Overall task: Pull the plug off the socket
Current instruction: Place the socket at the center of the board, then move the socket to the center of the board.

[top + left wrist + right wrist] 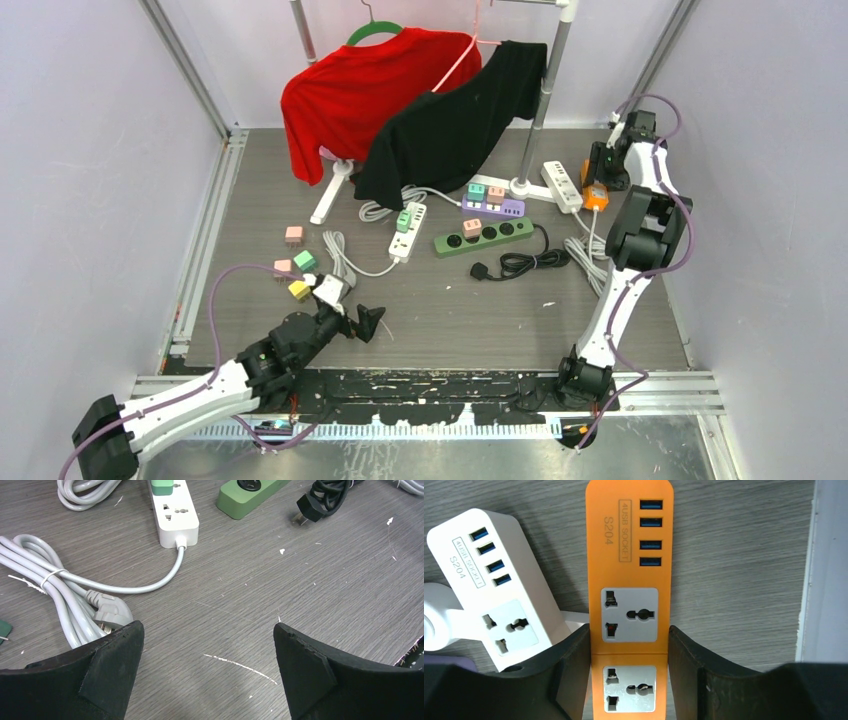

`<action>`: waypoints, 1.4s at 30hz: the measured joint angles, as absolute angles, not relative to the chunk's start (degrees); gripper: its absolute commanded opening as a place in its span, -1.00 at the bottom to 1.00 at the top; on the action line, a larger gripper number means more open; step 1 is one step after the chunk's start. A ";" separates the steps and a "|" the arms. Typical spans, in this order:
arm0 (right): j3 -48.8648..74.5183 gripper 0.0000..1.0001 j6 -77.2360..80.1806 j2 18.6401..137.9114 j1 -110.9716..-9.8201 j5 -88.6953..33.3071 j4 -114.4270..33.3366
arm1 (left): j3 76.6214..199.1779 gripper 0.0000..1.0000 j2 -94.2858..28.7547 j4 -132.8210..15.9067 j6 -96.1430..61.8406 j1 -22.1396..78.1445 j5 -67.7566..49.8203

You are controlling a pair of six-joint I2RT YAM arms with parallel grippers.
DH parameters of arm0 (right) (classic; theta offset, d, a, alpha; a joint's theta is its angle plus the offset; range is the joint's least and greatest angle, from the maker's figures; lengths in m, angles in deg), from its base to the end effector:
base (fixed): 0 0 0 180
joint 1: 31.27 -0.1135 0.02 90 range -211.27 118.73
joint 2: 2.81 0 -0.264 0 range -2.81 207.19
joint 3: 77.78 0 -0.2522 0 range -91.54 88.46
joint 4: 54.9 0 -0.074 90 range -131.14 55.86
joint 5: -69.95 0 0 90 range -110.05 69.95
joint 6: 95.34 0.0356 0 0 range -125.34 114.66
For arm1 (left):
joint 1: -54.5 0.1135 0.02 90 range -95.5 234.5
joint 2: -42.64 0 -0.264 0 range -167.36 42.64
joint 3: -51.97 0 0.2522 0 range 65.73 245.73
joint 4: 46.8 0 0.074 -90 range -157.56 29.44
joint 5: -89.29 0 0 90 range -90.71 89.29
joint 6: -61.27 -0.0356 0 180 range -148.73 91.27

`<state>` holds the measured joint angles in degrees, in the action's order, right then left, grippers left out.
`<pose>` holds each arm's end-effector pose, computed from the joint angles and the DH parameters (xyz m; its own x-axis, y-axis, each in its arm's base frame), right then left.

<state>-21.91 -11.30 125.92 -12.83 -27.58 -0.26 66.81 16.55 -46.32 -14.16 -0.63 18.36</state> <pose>0.4686 -0.1513 0.2053 -0.8367 0.1705 -0.5204 0.1640 0.9847 0.0589 0.0873 -0.1049 0.1603 -0.2523 -0.0538 -0.9662 0.5460 0.8164 -0.1880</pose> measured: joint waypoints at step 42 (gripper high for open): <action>37.94 1.00 3.28 62.75 -11.43 -86.29 -27.97 | 78.57 0.76 39.70 -68.92 4.66 -0.63 17.20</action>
<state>37.94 3.28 62.75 -11.43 -86.29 -27.97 78.57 39.70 -68.92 4.66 -0.63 17.20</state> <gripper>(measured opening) 0.996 0.884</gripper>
